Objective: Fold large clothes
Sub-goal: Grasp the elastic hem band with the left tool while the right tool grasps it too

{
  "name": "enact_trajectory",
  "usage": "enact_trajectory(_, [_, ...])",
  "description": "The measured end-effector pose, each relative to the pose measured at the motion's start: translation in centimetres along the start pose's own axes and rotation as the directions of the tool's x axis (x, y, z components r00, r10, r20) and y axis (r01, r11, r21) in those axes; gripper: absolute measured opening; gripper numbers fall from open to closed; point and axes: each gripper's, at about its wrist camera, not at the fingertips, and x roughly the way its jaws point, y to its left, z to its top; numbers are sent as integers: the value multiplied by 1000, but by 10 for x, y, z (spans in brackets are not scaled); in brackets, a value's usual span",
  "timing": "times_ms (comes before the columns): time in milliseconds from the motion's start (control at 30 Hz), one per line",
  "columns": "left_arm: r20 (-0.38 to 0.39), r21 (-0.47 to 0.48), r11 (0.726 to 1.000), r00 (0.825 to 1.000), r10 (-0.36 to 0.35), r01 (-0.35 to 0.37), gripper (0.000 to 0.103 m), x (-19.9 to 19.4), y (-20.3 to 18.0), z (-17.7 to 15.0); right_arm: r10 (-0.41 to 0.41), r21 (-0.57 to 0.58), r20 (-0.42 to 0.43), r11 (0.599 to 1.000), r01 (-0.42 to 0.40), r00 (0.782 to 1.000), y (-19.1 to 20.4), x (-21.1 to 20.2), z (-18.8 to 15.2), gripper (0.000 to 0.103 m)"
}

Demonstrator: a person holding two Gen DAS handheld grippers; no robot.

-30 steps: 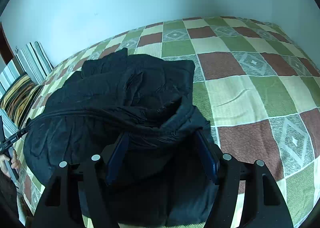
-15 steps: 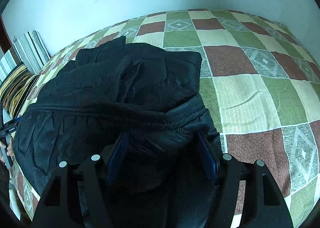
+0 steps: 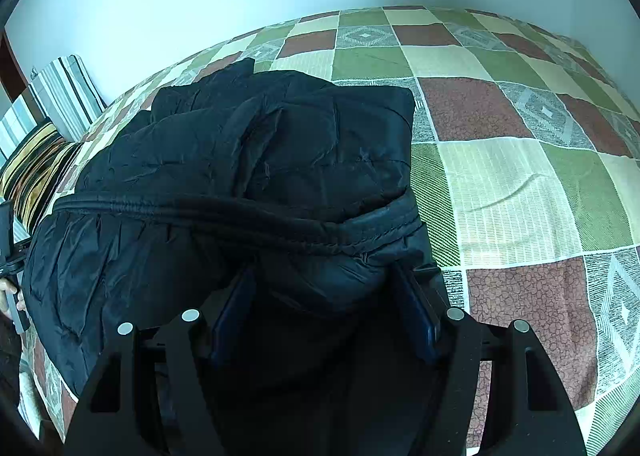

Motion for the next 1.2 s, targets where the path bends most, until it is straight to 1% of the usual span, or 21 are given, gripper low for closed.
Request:
enact_trajectory(100, [-1, 17, 1000, 1000, 11, -11, 36, 0, -5, -1, 9, 0, -2, 1000, -9, 1000, -2, 1, 1, 68])
enact_trajectory(233, [2, 61, 997, 999, 47, -47, 32, -2, -12, 0, 22, -2, 8, 1000, -22, 1000, -5, -2, 3, 68])
enact_trajectory(300, [7, 76, 995, 998, 61, -61, 28, -3, -14, 0, 19, -10, 14, 1000, -19, 1000, -5, -6, 5, 68])
enact_trajectory(400, [19, 92, 993, 997, 79, -81, 25, -5, -16, -1, 1, -33, 37, 999, 1, 999, -5, -14, 8, 68])
enact_trajectory(533, [22, 94, 992, 996, 86, -88, 25, -4, -16, -1, -23, -56, 54, 998, 26, 998, -9, -18, 14, 68])
enact_trajectory(633, [25, 97, 990, 995, 95, -97, 25, -4, -17, -1, -10, -46, 54, 999, 13, 998, -12, -18, 16, 69])
enact_trajectory(733, [25, 103, 989, 994, 106, -108, 26, -4, -19, -2, -9, -50, 75, 999, 13, 997, -14, -24, 16, 69])
enact_trajectory(767, [23, 102, 989, 994, 106, -108, 26, -4, -19, -2, -10, -49, 82, 999, 14, 997, -15, -26, 16, 73])
enact_trajectory(833, [21, 98, 990, 995, 101, -103, 27, -4, -18, -1, -23, -48, 94, 998, 28, 995, -18, -27, 17, 77])
enact_trajectory(933, [24, 92, 991, 995, 92, -94, 27, -4, -16, -1, -1, -23, 54, 1000, 2, 999, -27, -19, 19, 76])
enact_trajectory(967, [26, 90, 992, 996, 91, -93, 26, -4, -16, -1, 19, -16, 35, 1000, -18, 999, -28, -14, 19, 69])
enact_trajectory(1033, [33, 87, 992, 995, 92, -95, 25, -5, -16, -2, 10, -19, 21, 1000, -9, 1000, -27, -9, 18, 53])
enact_trajectory(1067, [38, 89, 991, 995, 95, -98, 23, -6, -17, -3, -2, -22, 29, 1000, 3, 1000, -25, -9, 17, 45])
enact_trajectory(1100, [45, 92, 990, 994, 100, -104, 19, -7, -18, -4, -2, -27, 39, 1000, 3, 999, -22, -10, 15, 41])
enact_trajectory(1167, [57, 95, 989, 992, 110, -115, 15, -10, -19, -5, -11, -43, 65, 999, 14, 998, -16, -14, 12, 26])
enact_trajectory(1200, [68, 92, 988, 991, 115, -121, 13, -12, -20, -5, -18, -53, 79, 998, 22, 997, -13, -17, 10, 23])
